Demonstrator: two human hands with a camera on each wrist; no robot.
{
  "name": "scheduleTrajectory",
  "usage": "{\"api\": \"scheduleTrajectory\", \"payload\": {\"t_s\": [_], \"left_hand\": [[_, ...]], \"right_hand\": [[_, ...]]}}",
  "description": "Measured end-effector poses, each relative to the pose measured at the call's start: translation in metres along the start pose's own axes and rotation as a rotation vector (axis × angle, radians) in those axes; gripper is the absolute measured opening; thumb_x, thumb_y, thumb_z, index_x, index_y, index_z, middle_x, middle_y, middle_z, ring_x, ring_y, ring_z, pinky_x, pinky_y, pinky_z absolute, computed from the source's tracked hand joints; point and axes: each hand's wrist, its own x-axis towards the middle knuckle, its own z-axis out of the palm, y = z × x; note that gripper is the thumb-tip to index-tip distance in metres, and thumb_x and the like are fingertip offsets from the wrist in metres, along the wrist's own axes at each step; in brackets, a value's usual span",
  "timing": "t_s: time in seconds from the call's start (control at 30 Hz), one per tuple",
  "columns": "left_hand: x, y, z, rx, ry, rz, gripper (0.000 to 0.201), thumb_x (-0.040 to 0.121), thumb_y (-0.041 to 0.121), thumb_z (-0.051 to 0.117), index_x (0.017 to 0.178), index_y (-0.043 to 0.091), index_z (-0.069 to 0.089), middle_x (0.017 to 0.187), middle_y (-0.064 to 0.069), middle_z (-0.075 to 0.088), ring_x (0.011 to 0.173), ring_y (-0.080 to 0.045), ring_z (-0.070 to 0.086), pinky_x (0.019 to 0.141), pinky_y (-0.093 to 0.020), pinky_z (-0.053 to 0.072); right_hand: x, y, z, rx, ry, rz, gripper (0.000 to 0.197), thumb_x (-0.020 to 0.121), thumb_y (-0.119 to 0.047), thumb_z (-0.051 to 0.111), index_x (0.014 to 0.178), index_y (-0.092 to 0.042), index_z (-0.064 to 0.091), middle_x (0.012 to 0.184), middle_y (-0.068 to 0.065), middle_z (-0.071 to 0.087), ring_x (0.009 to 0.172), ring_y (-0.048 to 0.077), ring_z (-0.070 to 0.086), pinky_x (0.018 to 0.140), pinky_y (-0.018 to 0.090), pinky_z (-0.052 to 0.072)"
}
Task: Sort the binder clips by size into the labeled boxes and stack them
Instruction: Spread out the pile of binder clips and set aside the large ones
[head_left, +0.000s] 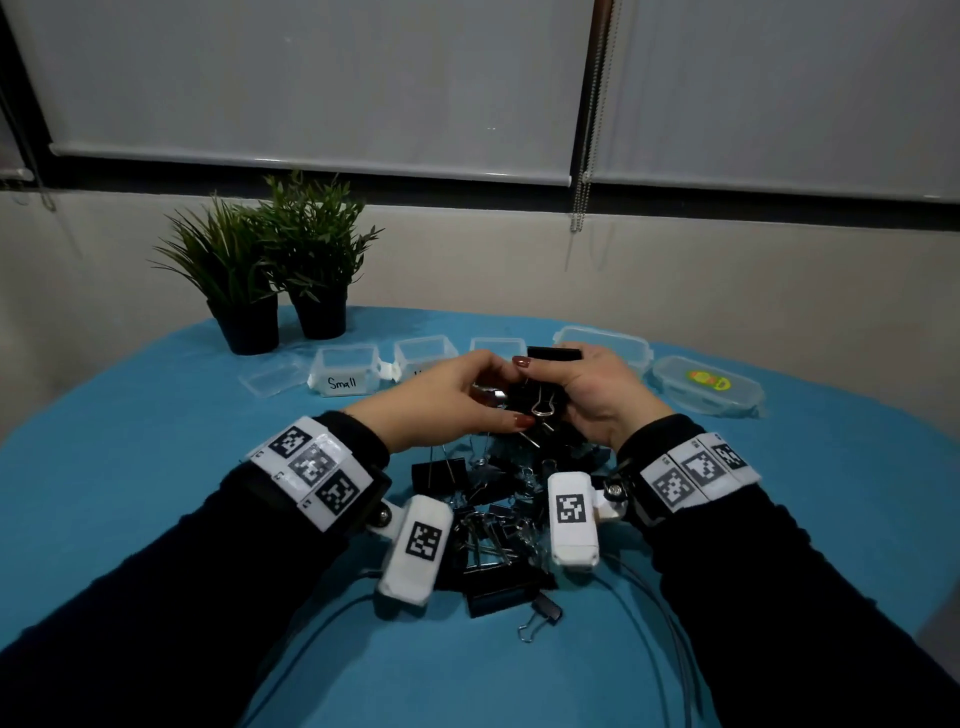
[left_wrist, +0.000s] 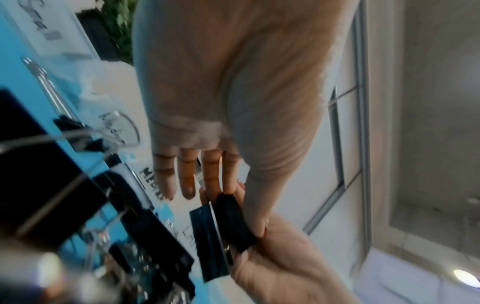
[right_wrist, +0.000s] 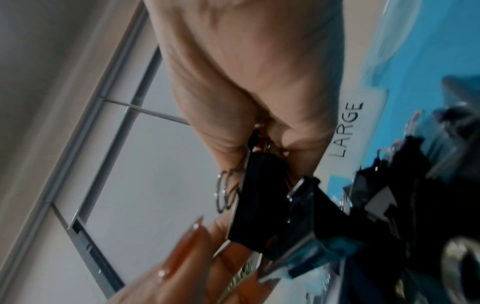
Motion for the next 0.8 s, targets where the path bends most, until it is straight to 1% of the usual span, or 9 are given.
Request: {"api": "scheduleTrajectory", "payload": {"t_s": [0.07,0.17,0.2,0.33,0.43,0.5,0.6,0.7,0.8], "left_hand": [[0.004,0.01,0.012,0.003,-0.013,0.025,0.052,0.078,0.023,0.085,0.121,0.022,0.057,0.123,0.001,0.066,0.115,-0.02,0.066,0.104,-0.043,0.051],[0.011,0.033,0.032,0.25,-0.061,0.067,0.065,0.082,0.032,0.082,0.137,0.023,0.046,0.135,0.008,0.057,0.121,-0.014,0.059,0.105,-0.036,0.049],[0.013,0.04,0.038,0.338,-0.081,0.074,0.072,0.083,0.036,0.081,0.143,0.023,0.041,0.14,0.008,0.051,0.123,-0.013,0.056,0.103,-0.031,0.048],[0.026,0.047,0.059,0.616,-0.153,-0.013,0.104,0.082,0.053,0.076,0.158,0.019,0.013,0.161,-0.006,0.024,0.143,-0.024,0.036,0.116,-0.038,0.035],[0.033,0.046,0.069,0.812,-0.308,-0.025,0.097,0.088,0.062,0.064,0.16,0.02,0.013,0.168,-0.005,0.008,0.154,-0.026,0.011,0.124,-0.044,0.019],[0.038,0.042,0.073,0.915,-0.393,-0.043,0.091,0.09,0.068,0.054,0.161,0.03,0.01,0.169,-0.001,-0.003,0.155,-0.028,-0.008,0.124,-0.055,0.007],[0.044,0.037,0.078,1.004,-0.425,-0.079,0.088,0.092,0.071,0.045,0.16,0.039,-0.001,0.169,0.001,-0.005,0.154,-0.031,-0.012,0.122,-0.061,0.004],[0.046,0.034,0.077,1.039,-0.409,-0.09,0.085,0.095,0.069,0.04,0.16,0.034,-0.003,0.17,-0.002,0.002,0.155,-0.032,-0.009,0.124,-0.057,0.002],[0.045,0.028,0.069,1.075,-0.391,-0.099,0.081,0.099,0.065,0.037,0.161,0.027,0.002,0.169,-0.005,0.008,0.155,-0.031,-0.003,0.124,-0.054,0.005]], "right_hand": [[0.0,-0.006,-0.012,0.001,0.057,-0.028,0.023,0.084,0.0,0.074,0.103,-0.003,0.062,0.087,0.018,0.07,0.071,0.027,0.073,0.057,0.037,0.06],[0.0,-0.011,-0.031,-0.015,0.134,-0.054,0.03,0.084,-0.003,0.075,0.113,0.0,0.066,0.1,0.022,0.072,0.092,0.036,0.071,0.082,0.049,0.061],[0.0,-0.012,-0.038,-0.018,0.164,-0.06,0.027,0.084,-0.004,0.076,0.11,-0.002,0.067,0.097,0.02,0.072,0.091,0.036,0.071,0.085,0.051,0.059],[0.003,-0.008,-0.065,0.024,0.339,-0.033,0.017,0.085,-0.007,0.077,0.095,-0.008,0.064,0.068,0.007,0.065,0.057,0.02,0.066,0.06,0.035,0.058],[0.003,-0.002,-0.08,0.045,0.433,0.028,0.015,0.088,-0.003,0.072,0.082,-0.009,0.06,0.062,0.006,0.062,0.043,0.015,0.061,0.047,0.029,0.052],[0.003,0.004,-0.084,0.04,0.452,0.065,0.008,0.09,0.001,0.068,0.084,-0.004,0.064,0.065,0.011,0.061,0.051,0.023,0.06,0.05,0.033,0.053],[0.003,0.012,-0.082,0.019,0.438,0.117,0.009,0.09,0.001,0.066,0.1,0.0,0.067,0.076,0.016,0.062,0.064,0.03,0.061,0.067,0.045,0.056],[0.005,0.016,-0.076,0.009,0.404,0.134,0.008,0.092,0.0,0.065,0.085,-0.004,0.065,0.076,0.015,0.063,0.064,0.028,0.061,0.06,0.04,0.053],[0.006,0.02,-0.064,0.019,0.343,0.118,0.003,0.092,-0.001,0.066,0.093,-0.003,0.068,0.079,0.013,0.066,0.068,0.026,0.063,0.061,0.038,0.054]]}}
